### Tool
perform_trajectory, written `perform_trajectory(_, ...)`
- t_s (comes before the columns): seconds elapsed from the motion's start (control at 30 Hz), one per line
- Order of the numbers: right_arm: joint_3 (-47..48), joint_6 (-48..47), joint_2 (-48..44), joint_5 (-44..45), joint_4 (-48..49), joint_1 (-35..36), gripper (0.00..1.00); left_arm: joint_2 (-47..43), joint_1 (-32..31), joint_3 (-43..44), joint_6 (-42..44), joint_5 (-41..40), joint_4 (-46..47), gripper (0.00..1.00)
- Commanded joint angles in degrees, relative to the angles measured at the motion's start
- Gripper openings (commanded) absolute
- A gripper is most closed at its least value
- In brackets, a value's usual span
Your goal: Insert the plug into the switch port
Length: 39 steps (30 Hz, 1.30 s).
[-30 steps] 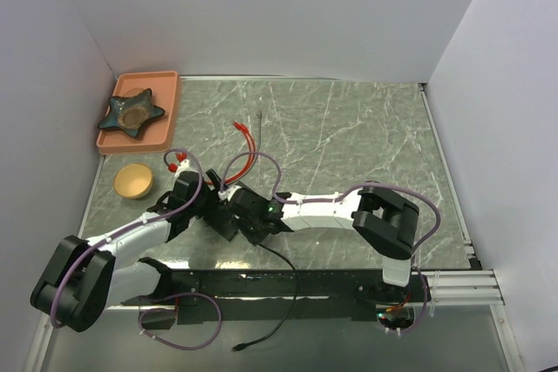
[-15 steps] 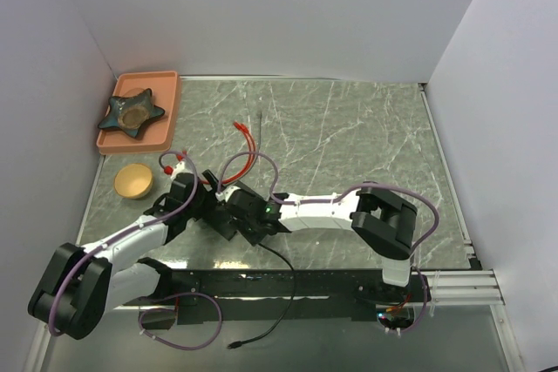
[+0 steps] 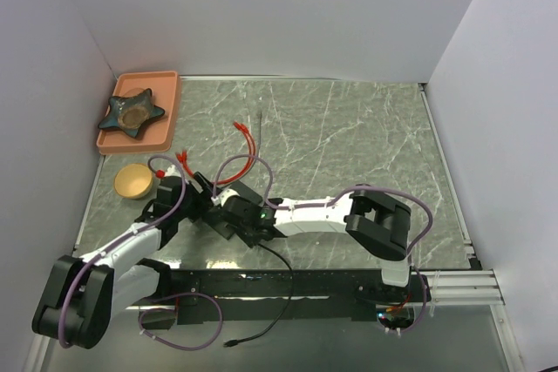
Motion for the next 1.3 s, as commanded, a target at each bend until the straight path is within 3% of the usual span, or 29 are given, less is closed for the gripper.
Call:
perform_trajectory(0.0, 0.7, -0.7, 2.6, 4.5, -3.5, 0.4, 0.00, -0.2, 3.0, -2.0, 2.3, 6.7, 0.3, 0.84)
perform_trajectory(0.3, 2.3, 0.0, 3.0, 8.4, -5.8, 0.6, 0.00, 5.9, 4.3, -2.1, 5.7, 11.2, 3.7, 0.81)
perform_trajectory(1.27, 7.1, -3.6, 4.2, 11.3, -1.8, 1.7, 0.00, 9.6, 4.4, -2.5, 7.2, 17.8, 5.1, 0.75)
